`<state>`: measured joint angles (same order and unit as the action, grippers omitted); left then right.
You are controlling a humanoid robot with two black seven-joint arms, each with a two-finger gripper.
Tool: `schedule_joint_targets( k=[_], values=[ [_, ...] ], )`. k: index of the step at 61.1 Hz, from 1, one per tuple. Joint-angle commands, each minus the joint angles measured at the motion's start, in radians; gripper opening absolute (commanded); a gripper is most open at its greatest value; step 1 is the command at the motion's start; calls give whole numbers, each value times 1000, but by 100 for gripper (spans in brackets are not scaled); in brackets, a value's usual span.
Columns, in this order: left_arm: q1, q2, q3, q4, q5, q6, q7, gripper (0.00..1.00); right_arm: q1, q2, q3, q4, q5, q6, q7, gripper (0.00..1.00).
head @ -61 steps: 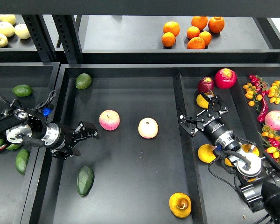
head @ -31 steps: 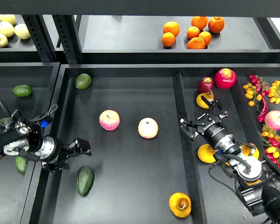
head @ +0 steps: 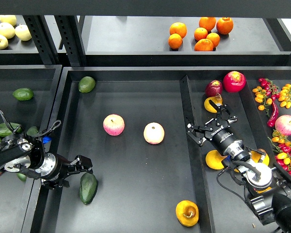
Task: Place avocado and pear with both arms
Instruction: 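Lower the open left gripper over the dark green avocado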
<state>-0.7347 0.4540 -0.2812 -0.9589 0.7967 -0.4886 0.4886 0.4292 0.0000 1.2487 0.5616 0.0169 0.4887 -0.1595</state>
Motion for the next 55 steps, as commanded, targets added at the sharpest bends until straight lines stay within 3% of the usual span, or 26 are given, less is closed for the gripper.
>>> schedule_joint_targets(
  k=[1, 55],
  values=[
    [9, -15, -7, 14, 12, 0, 0, 98, -1, 0, 0, 0, 0, 0, 0, 99],
    [18, -77, -7, 89, 33, 0, 0, 98, -1, 0, -2, 6, 0, 0, 0, 99]
  ],
)
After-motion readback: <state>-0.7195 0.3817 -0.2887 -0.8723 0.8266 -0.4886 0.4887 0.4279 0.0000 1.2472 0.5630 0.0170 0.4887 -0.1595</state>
